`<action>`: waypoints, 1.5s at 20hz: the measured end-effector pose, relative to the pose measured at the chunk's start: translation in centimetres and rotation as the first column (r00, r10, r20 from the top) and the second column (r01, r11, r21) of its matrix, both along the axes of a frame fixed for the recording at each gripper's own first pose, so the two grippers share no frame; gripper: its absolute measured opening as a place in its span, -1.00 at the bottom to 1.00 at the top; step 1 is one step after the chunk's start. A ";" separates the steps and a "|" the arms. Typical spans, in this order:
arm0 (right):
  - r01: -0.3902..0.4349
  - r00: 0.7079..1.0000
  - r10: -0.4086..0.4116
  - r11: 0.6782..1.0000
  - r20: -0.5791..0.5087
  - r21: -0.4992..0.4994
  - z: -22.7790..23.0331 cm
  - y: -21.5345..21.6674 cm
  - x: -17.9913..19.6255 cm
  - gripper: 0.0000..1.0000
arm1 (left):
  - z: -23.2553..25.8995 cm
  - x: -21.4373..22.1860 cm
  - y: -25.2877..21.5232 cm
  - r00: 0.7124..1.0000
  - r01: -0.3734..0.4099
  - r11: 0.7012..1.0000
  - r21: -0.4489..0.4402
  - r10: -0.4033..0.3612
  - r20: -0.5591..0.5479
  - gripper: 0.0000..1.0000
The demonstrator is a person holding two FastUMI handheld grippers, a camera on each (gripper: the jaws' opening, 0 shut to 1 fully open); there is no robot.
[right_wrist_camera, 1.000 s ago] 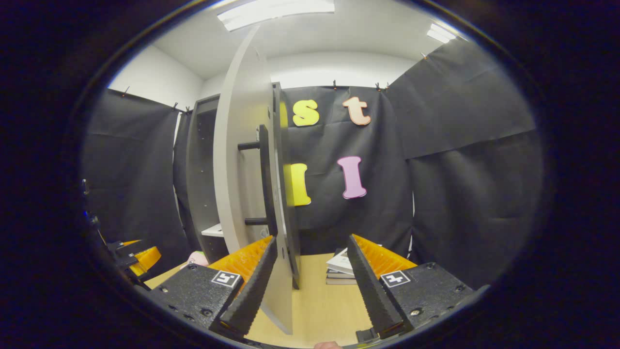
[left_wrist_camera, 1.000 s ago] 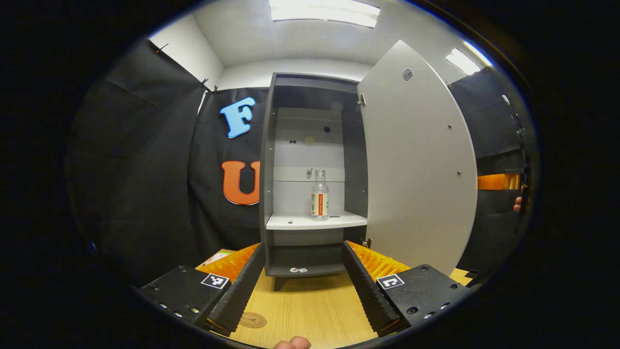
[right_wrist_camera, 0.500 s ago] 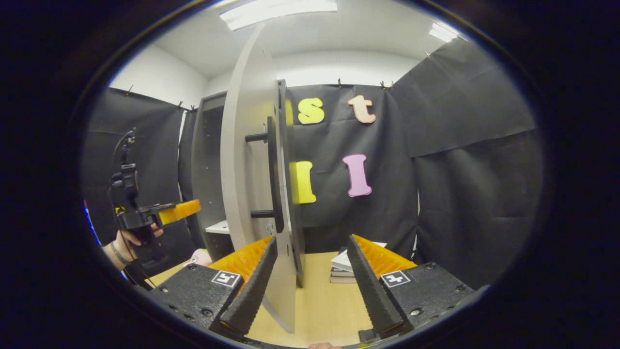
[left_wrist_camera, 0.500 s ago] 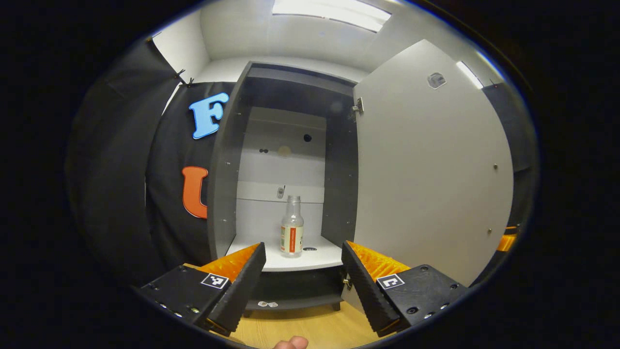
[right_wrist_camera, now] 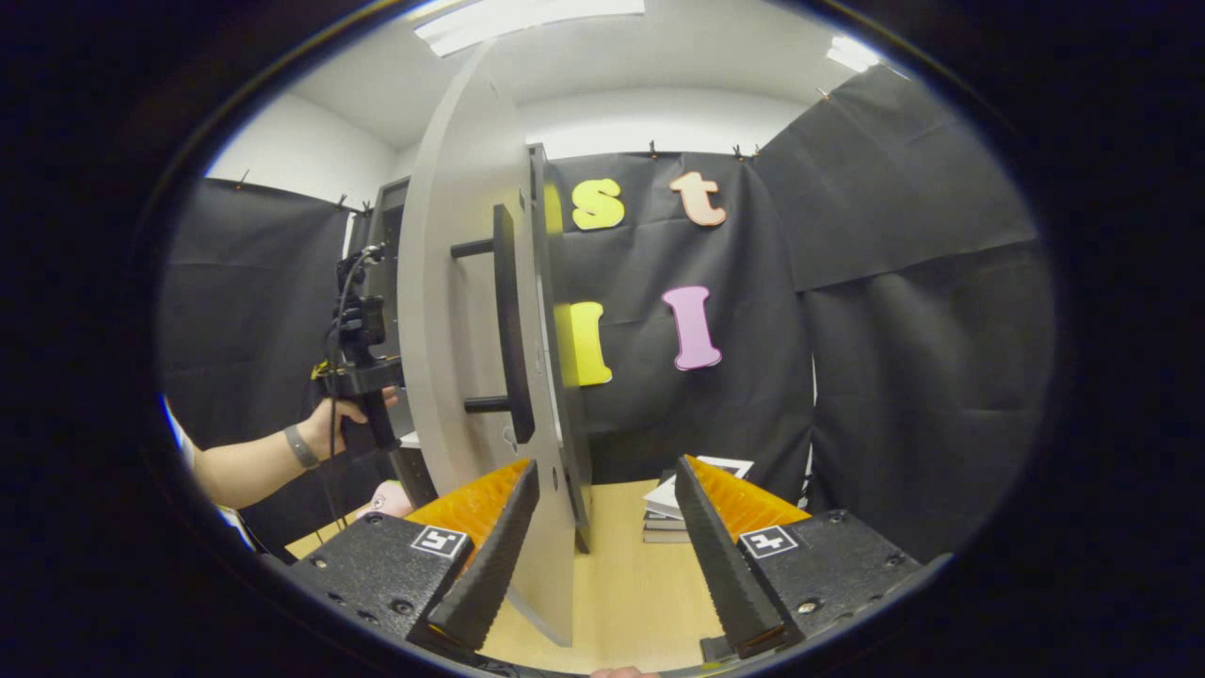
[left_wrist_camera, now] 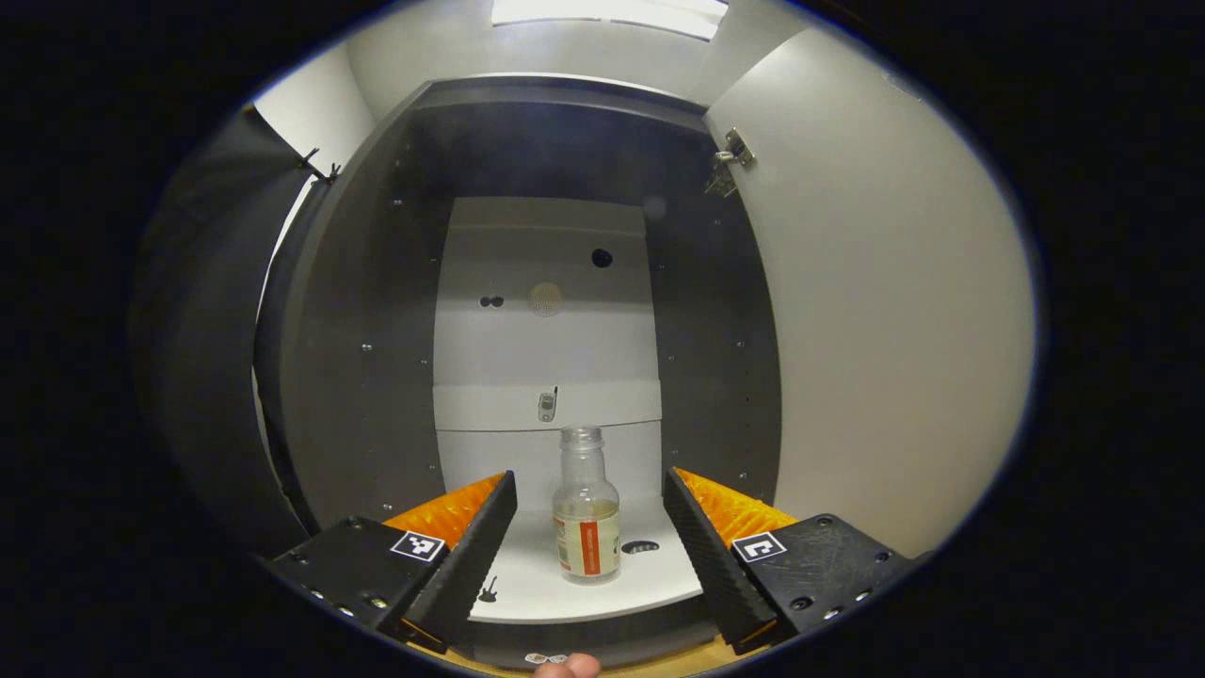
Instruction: Open the cabinet door with the right hand, grasp the bottle in the cabinet with the left hand and place it on the coaster, then close the cabinet door with the right hand.
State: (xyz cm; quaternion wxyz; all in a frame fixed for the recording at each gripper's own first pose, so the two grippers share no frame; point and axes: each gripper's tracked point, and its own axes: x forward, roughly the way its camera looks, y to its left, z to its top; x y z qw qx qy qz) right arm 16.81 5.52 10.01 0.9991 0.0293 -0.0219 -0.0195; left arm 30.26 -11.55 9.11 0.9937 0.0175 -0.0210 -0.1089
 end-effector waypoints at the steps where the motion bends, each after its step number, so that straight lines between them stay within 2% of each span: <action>1: 0.010 1.000 -0.010 1.000 -0.004 0.005 -0.1 -0.4 0.1 0.82 | -0.2 1.5 -0.2 1.000 -0.005 1.000 0.022 0.005 -0.002 0.90; 4: 0.055 0.998 -0.055 0.998 -0.010 0.002 -0.3 -1.7 -0.1 0.81 | -0.7 4.9 -0.7 1.000 -0.008 0.998 0.054 0.009 -0.012 0.93; 13: 0.120 0.993 -0.119 0.992 -0.013 0.037 -0.5 -3.8 -0.5 0.81 | -2.9 10.1 0.7 0.996 -0.026 1.000 0.011 0.027 -0.080 0.92; 15: 0.128 0.992 -0.127 0.991 -0.020 0.032 -0.7 -4.0 -0.5 0.81 | -2.9 10.3 0.2 0.996 -0.010 1.000 0.003 0.011 -0.085 0.82; 16: 0.130 0.991 -0.129 0.991 -0.021 0.031 -0.7 -4.0 -0.6 0.81 | -2.7 10.6 0.1 0.997 -0.005 1.000 0.001 0.005 -0.080 0.70; 17: 0.130 0.991 -0.130 0.991 -0.022 0.030 -0.7 -4.0 -0.6 0.81 | -2.6 10.7 0.0 0.997 -0.002 1.000 0.002 0.002 -0.074 0.76; 18: 0.129 0.991 -0.128 0.991 -0.025 0.030 -0.8 -3.9 -0.5 0.81 | -2.6 10.9 0.0 0.997 -0.002 1.000 0.003 0.002 -0.073 0.04; 19: 0.124 0.992 -0.123 0.992 -0.026 0.030 -0.8 -3.8 -0.5 0.81 | -2.8 10.6 -0.1 0.997 0.007 1.000 0.000 -0.007 -0.079 -0.17; 20: 0.118 0.993 -0.117 0.993 -0.025 0.028 -0.7 -3.6 -0.6 0.81 | -2.7 10.6 -0.2 0.997 0.012 1.000 -0.007 -0.013 -0.079 -0.03; 21: 0.113 0.993 -0.112 0.993 -0.023 0.025 -0.6 -3.5 -0.5 0.81 | -2.5 10.2 -0.3 0.996 0.024 1.000 -0.015 -0.025 -0.084 -0.11; 25: 0.087 0.996 -0.087 0.996 -0.020 0.019 -0.6 -2.9 -0.2 0.82 | -1.0 7.6 0.3 0.998 0.041 0.999 -0.003 -0.041 -0.049 -0.12; 30: 0.036 0.999 -0.036 0.999 -0.008 0.026 -0.7 -1.7 0.1 0.80 | 0.6 1.6 3.0 0.999 0.030 0.998 -0.046 -0.031 -0.016 -0.11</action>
